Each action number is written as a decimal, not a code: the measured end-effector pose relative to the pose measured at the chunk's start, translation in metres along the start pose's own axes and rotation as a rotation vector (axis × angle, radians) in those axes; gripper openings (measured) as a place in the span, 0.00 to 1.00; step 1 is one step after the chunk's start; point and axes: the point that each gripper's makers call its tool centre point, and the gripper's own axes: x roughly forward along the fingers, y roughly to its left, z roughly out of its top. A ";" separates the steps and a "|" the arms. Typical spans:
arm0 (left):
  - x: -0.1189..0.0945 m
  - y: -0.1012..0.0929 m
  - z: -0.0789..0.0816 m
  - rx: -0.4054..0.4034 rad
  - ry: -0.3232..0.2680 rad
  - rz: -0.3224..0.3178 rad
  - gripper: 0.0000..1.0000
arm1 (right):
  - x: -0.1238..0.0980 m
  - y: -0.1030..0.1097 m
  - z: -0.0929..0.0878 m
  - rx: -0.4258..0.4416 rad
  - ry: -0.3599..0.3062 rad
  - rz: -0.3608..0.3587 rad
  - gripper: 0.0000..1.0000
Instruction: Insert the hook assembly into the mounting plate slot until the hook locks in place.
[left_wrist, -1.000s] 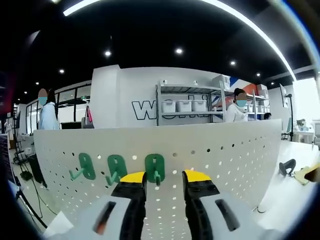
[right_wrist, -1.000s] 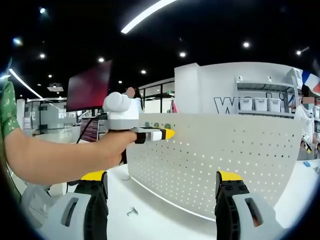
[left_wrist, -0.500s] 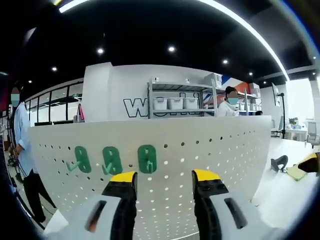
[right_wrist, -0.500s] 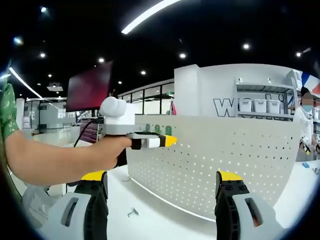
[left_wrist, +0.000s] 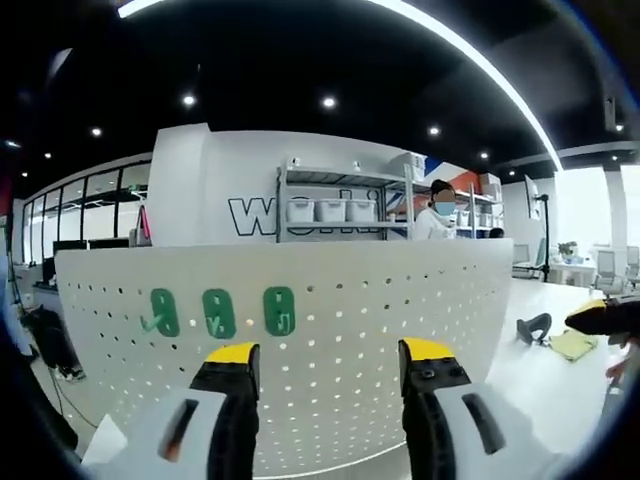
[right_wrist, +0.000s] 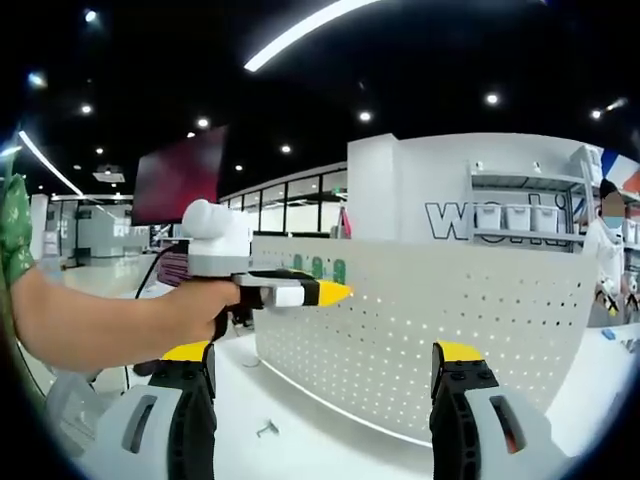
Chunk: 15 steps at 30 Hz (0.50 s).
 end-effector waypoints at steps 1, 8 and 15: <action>-0.004 -0.002 0.000 0.002 -0.002 -0.008 0.60 | -0.001 0.000 0.001 0.000 -0.001 -0.001 0.91; -0.026 -0.008 0.002 -0.006 -0.002 -0.062 0.64 | -0.007 0.006 0.003 -0.006 -0.001 -0.006 0.91; -0.047 -0.008 0.003 -0.016 -0.004 -0.089 0.66 | -0.009 0.012 0.005 -0.011 0.001 -0.006 0.91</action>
